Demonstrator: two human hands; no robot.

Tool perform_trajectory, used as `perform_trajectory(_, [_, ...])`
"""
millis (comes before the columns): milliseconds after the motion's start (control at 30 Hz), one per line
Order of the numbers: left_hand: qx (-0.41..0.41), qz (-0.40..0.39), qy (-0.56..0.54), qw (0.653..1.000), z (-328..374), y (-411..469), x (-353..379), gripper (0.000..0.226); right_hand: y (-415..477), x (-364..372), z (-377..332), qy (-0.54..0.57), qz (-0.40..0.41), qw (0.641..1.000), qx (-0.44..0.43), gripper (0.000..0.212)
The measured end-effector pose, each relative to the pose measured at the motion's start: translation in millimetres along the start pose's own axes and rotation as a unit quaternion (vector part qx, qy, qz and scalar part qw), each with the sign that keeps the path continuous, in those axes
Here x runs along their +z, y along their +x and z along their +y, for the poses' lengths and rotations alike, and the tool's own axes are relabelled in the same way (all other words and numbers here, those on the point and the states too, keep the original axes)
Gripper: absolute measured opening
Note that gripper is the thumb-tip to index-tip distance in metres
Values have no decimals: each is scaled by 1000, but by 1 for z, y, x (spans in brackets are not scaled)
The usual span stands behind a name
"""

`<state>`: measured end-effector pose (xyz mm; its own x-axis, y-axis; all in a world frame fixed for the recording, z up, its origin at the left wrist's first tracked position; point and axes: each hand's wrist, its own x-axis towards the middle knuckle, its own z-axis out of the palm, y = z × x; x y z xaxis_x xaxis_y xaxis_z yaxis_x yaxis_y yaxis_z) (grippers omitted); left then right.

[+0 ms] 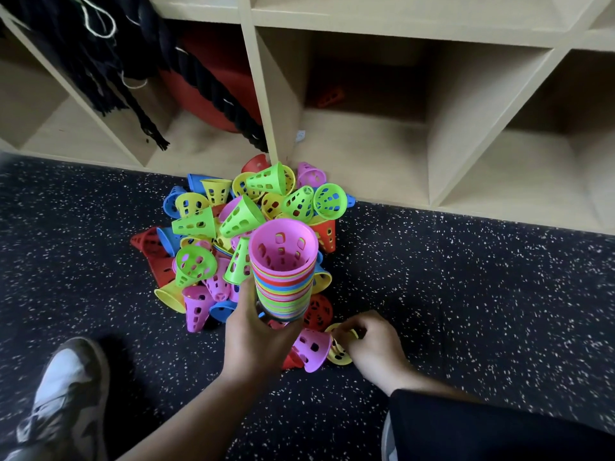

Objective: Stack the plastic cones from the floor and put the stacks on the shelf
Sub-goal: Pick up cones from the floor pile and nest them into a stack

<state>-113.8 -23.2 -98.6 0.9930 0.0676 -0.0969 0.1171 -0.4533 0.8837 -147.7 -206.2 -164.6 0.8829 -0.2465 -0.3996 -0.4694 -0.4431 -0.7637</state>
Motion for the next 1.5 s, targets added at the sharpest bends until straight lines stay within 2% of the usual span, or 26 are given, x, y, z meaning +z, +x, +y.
perform_trajectory(133, [3, -1, 0, 1000, 0, 0, 0, 58, 5, -5, 10, -155, 29, 975, -155, 7])
perform_trajectory(233, [4, 5, 5, 1000, 0, 0, -1, 58, 10, -20, 16, -239, 68, 945, -213, 8])
perform_trajectory(300, [6, 6, -1, 1000, 1, 0, -1, 57, 14, -37, 23, -268, 100, 934, -214, 8])
perform_trajectory(433, [7, 2, -15, 1000, 2, 0, 1, 55, 24, -72, 44, -290, 172, 931, -138, 11])
perform_trajectory(500, [6, -1, -21, 1000, 1, 0, 3, 56, 21, -79, 48, -313, 201, 915, -155, 14])
perform_trajectory(567, [6, -5, -26, 1000, 0, 0, 5, 57, 14, -78, 42, -333, 185, 906, -186, 24])
perform_trajectory(667, [12, -5, -25, 1000, -3, 0, 7, 60, 7, -67, 37, -391, 123, 892, -189, 38])
perform_trajectory(767, [22, -7, -8, 1000, -3, -1, 8, 60, 11, -67, 39, -401, 91, 896, -170, 19])
perform_trajectory(833, [17, -12, -6, 1000, -5, 0, 10, 62, 14, -76, 36, -370, 96, 911, -153, 8])
perform_trajectory(900, [13, -19, -4, 1000, -7, 0, 12, 64, 13, -90, 21, -299, 117, 936, -143, 8])
perform_trajectory(967, [12, -28, -7, 1000, -9, 2, 16, 66, 6, -109, -16, -152, 127, 974, -109, 12])
perform_trajectory(1033, [12, -34, -11, 999, -10, 2, 19, 63, -6, -130, -64, -1, 104, 991, -82, 19])
perform_trajectory(1100, [17, -39, -14, 999, -9, 3, 22, 63, -17, -149, -112, 99, 112, 981, -125, 24])
perform_trajectory(1167, [20, -44, -12, 999, -8, 3, 24, 66, -23, -156, -151, 138, 114, 968, -177, 21])
perform_trajectory(1300, [15, -46, -27, 998, -5, 3, 27, 65, -19, -128, -183, 99, 23, 964, -246, 17])
perform_trajectory(1367, [17, -45, -32, 998, -3, 3, 26, 64, -12, -112, -181, 82, 9, 962, -261, 13])
perform_trajectory(1433, [20, -34, -32, 999, -3, 4, 23, 67, -1, -101, -162, 167, 58, 957, -228, 16])
perform_trajectory(1500, [24, -9, -22, 999, -5, 5, 17, 68, 11, -88, -134, 252, 119, 953, -117, 18])
